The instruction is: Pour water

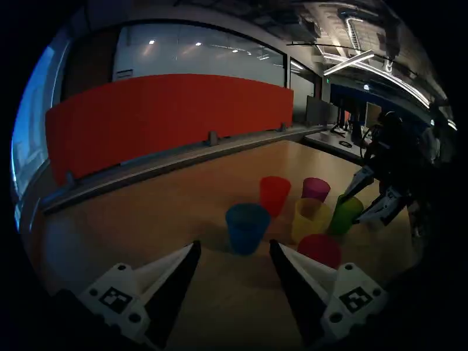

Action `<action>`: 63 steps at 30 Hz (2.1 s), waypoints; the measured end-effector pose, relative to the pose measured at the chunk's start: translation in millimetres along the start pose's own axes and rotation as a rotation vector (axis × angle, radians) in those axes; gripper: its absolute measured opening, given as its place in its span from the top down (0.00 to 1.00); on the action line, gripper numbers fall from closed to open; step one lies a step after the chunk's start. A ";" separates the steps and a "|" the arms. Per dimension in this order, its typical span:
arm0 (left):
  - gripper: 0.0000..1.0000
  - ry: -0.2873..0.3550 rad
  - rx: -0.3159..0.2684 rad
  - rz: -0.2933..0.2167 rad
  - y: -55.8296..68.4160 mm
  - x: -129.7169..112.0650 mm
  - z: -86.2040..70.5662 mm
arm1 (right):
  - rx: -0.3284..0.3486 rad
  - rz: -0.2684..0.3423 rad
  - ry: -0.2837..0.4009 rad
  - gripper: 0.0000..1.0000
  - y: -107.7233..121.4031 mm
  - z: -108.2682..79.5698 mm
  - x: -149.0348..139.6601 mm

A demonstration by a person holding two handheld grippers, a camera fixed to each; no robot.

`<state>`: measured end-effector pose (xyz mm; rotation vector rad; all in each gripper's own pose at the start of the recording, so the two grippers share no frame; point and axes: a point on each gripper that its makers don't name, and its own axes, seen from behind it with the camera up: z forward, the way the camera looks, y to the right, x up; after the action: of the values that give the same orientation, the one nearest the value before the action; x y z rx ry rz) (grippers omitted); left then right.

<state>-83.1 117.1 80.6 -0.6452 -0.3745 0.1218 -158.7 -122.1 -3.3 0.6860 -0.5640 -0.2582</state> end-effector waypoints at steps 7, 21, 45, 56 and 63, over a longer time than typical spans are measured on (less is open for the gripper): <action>0.13 -0.022 -0.017 0.009 3.3 -3.1 12.5 | -0.003 -0.005 0.025 0.09 0.9 -7.8 9.7; 0.13 -0.106 -0.054 0.055 13.1 -16.2 45.3 | -0.021 0.001 0.049 0.09 7.9 -20.2 14.8; 0.13 -0.242 -0.084 0.106 20.3 -27.6 93.9 | -0.029 0.012 0.059 0.09 17.4 -25.1 13.1; 0.13 -0.282 -0.097 0.114 23.3 -29.9 112.0 | -0.025 0.020 0.061 0.09 18.1 -24.9 11.6; 0.13 -0.286 -0.096 0.098 23.6 -28.9 119.2 | -0.024 0.023 0.059 0.09 19.2 -24.1 8.7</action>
<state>-154.7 196.6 145.1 -0.7437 -0.6270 0.2921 -137.1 -98.5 -2.4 0.6613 -0.5114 -0.2217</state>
